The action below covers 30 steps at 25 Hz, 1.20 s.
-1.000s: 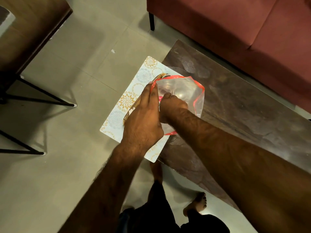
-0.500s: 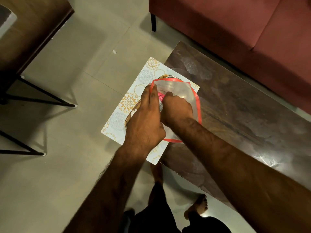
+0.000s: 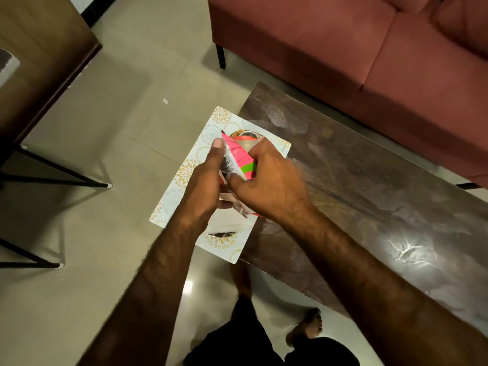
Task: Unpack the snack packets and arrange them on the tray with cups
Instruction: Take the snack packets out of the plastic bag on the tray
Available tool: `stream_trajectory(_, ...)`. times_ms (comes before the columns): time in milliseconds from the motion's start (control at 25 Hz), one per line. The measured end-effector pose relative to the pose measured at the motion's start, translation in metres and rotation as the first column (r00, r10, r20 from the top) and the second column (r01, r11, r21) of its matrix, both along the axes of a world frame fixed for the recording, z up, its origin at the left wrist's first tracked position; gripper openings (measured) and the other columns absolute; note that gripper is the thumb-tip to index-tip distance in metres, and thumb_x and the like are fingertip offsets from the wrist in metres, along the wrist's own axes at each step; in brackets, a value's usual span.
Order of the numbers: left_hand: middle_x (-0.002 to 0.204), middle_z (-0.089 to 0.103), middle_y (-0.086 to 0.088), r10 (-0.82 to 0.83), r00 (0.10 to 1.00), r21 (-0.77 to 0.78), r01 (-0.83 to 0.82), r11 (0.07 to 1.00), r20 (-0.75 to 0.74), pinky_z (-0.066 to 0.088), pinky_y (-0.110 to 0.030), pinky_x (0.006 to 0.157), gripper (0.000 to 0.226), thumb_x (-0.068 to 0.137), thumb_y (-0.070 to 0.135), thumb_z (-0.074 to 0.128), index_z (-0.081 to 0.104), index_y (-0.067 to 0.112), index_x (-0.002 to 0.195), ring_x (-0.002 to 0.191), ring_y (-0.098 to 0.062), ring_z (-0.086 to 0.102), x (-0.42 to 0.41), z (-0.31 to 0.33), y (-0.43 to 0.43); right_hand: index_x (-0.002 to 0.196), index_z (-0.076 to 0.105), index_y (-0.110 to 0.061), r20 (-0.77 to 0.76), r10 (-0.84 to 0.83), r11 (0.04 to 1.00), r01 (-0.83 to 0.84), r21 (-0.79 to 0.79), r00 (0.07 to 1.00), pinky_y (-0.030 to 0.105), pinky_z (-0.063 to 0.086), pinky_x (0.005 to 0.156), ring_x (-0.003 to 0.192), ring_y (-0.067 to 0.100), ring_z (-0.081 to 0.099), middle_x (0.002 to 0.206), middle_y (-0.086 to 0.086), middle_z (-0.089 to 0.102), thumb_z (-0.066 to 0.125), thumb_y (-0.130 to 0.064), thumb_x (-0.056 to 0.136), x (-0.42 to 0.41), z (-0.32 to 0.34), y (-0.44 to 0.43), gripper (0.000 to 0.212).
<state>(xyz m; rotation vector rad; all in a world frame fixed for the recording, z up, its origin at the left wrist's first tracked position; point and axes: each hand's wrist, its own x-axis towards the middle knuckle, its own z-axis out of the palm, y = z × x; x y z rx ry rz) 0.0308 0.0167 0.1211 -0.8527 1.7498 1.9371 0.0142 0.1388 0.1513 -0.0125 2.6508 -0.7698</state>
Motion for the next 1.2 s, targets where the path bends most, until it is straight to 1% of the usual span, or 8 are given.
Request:
stream_trajectory(200,0.115,0.075,-0.012,0.205,0.975,0.204,-0.218,0.954,0.087,0.052,-0.066,0.092,0.085,0.083,0.085,0.028,0.065,0.023,0.128,0.103,-0.037,0.072,0.001,-0.009,-0.002,0.109,0.075,-0.019,0.268,-0.191,0.836,0.3,-0.46,0.944,0.042,0.06,0.095,0.103,0.016,0.069,0.105,-0.006,0.071,0.066,-0.024,0.099,-0.007,0.0,0.018,0.014)
stream_trajectory(360,0.127,0.069,-0.018,0.307,0.946,0.354,-0.324,0.877,0.107,0.042,-0.065,0.105,0.073,0.096,0.067,0.027,0.065,0.016,0.13,0.116,-0.044,0.064,-0.001,-0.015,0.003,0.143,0.053,-0.022,0.481,-0.172,0.768,0.422,-0.482,0.86,0.037,0.058,0.093,0.115,0.017,0.066,0.122,-0.002,0.064,0.085,-0.029,0.087,-0.007,-0.014,0.033,0.064)
stream_trajectory(520,0.118,0.073,-0.016,0.239,0.967,0.225,-0.252,0.941,0.083,0.05,-0.062,0.098,0.053,0.098,0.05,0.036,0.073,0.017,0.118,0.108,-0.041,0.069,0.001,-0.009,0.01,0.13,0.069,-0.016,0.613,-0.102,0.632,0.526,-0.568,0.784,0.039,0.059,0.088,0.101,0.02,0.077,0.107,0.005,0.081,0.085,-0.009,0.084,-0.006,-0.024,0.045,0.049)
stream_trajectory(640,0.091,0.079,0.0,0.192,0.98,0.004,-0.192,0.981,0.058,0.061,-0.039,0.065,0.045,0.097,0.044,0.038,0.079,0.026,0.092,0.081,-0.023,0.076,0.0,-0.002,0.01,0.11,0.078,-0.014,0.638,-0.02,0.563,0.536,-0.629,0.77,0.029,0.063,0.069,0.084,0.014,0.08,0.097,0.002,0.083,0.081,-0.001,0.084,-0.002,-0.024,0.06,0.029)
stream_trajectory(720,0.095,0.076,-0.007,0.164,0.984,-0.119,-0.156,0.981,0.067,0.057,-0.033,0.058,0.037,0.096,0.04,0.043,0.075,0.023,0.1,0.077,-0.024,0.072,-0.002,-0.002,0.009,0.115,0.077,-0.01,0.646,-0.02,0.523,0.558,-0.644,0.763,0.033,0.063,0.075,0.089,0.017,0.08,0.107,0.006,0.082,0.082,-0.003,0.083,-0.002,-0.016,0.071,0.033)
stream_trajectory(880,0.123,0.065,-0.009,0.032,0.999,-0.386,-0.04,0.922,-0.027,0.058,-0.034,0.06,0.04,0.09,0.022,0.065,0.061,0.02,0.13,0.097,-0.028,0.069,-0.002,-0.009,0.005,0.131,0.07,-0.01,0.633,-0.098,0.381,0.617,-0.689,0.768,0.058,0.052,0.11,0.124,0.04,0.07,0.136,0.019,0.071,0.081,-0.004,0.079,-0.008,-0.002,0.105,0.054)
stream_trajectory(1000,0.135,0.057,-0.008,-0.066,0.997,-0.559,0.031,0.829,-0.042,0.062,-0.046,0.075,0.057,0.083,0.011,0.067,0.054,0.019,0.138,0.108,-0.035,0.065,-0.002,-0.012,0.005,0.129,0.07,-0.006,0.616,-0.234,0.304,0.658,-0.689,0.752,0.058,0.052,0.109,0.111,0.035,0.072,0.128,0.019,0.075,0.076,0.0,0.079,-0.017,-0.008,0.136,0.051)
stream_trajectory(1200,0.137,0.055,-0.009,-0.132,0.991,-0.666,0.079,0.742,-0.029,0.055,-0.051,0.096,0.064,0.08,0.004,0.069,0.051,0.02,0.139,0.117,-0.034,0.061,-0.009,-0.017,0.011,0.143,0.06,0.001,0.7,-0.474,0.16,0.834,-0.528,0.534,0.047,0.06,0.097,0.099,0.029,0.072,0.123,0.016,0.072,0.067,0.004,0.091,-0.019,-0.065,0.178,0.052)
